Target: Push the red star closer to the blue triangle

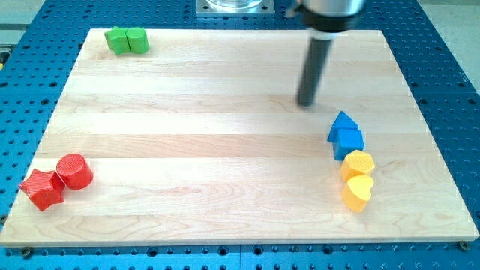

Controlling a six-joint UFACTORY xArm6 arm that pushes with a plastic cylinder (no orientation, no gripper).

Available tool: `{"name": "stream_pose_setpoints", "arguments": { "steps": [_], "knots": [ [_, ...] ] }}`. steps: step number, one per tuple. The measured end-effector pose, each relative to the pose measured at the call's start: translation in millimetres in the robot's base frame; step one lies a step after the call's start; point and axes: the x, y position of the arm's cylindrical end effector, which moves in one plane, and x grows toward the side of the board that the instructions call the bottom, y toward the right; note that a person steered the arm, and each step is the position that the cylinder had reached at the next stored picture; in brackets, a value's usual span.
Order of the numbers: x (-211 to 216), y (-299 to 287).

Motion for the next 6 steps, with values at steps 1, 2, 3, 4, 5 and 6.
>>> {"name": "stream_pose_setpoints", "arguments": {
  "steps": [1, 2, 3, 4, 5, 6],
  "knots": [
    [18, -128],
    [20, -203],
    [20, -213],
    [21, -213],
    [28, -214],
    [28, -214]
  ]
}}
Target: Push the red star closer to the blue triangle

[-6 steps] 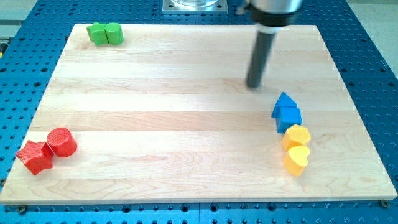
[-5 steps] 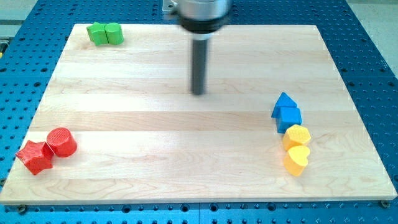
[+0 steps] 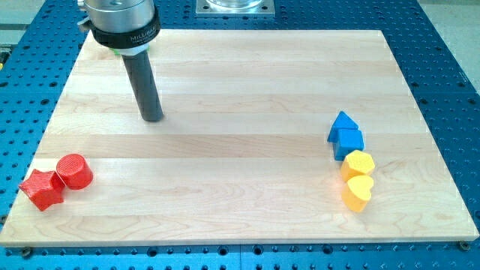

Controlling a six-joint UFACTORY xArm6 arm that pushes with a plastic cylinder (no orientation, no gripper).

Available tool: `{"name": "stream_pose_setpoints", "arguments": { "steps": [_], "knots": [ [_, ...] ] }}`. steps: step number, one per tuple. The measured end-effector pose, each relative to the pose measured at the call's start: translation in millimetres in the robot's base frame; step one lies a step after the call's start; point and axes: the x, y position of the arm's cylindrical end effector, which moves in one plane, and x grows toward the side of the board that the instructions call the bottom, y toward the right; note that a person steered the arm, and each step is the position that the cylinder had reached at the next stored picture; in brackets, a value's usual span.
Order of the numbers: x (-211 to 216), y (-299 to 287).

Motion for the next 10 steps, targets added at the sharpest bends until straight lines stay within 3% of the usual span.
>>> {"name": "stream_pose_setpoints", "arguments": {
  "steps": [2, 4, 6, 7, 8, 9, 10],
  "knots": [
    [6, -32],
    [45, -166],
    [65, -165],
    [140, -165],
    [176, -165],
    [156, -147],
    [105, -114]
  ]
}}
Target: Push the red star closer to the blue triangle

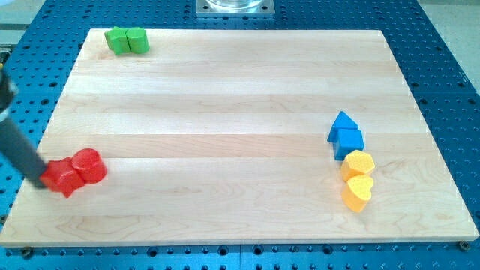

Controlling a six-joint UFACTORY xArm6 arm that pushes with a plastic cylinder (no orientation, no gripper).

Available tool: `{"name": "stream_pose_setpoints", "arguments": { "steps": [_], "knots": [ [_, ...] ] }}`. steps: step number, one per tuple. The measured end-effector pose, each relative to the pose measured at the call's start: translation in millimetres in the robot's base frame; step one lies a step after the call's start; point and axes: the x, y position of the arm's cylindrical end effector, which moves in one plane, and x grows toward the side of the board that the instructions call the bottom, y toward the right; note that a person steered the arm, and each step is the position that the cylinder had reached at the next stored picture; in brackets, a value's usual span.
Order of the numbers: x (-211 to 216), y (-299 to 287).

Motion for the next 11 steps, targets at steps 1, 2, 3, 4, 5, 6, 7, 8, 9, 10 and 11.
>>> {"name": "stream_pose_setpoints", "arguments": {
  "steps": [1, 2, 3, 4, 5, 6, 7, 8, 9, 10, 11],
  "knots": [
    [-32, 55],
    [-25, 53],
    [21, 17],
    [71, -6],
    [93, -11],
    [71, 7],
    [40, 56],
    [27, 102],
    [-18, 120],
    [-5, 150],
    [18, 124]
  ]
}}
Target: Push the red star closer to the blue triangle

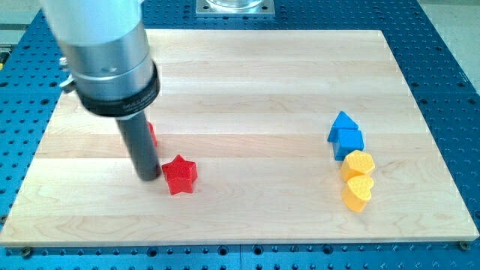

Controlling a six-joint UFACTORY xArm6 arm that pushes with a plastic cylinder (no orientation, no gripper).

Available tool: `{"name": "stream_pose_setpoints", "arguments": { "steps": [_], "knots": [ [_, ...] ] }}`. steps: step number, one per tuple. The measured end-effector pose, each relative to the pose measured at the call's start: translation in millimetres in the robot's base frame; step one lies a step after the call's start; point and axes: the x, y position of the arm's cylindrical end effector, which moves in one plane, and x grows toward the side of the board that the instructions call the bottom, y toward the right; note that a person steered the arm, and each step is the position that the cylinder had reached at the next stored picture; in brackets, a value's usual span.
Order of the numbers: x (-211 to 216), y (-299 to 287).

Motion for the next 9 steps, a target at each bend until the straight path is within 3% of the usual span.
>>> {"name": "stream_pose_setpoints", "arguments": {
  "steps": [1, 3, 4, 6, 9],
  "knots": [
    [22, 23],
    [-98, 151],
    [-100, 193],
    [-114, 179],
    [-142, 257]
  ]
}}
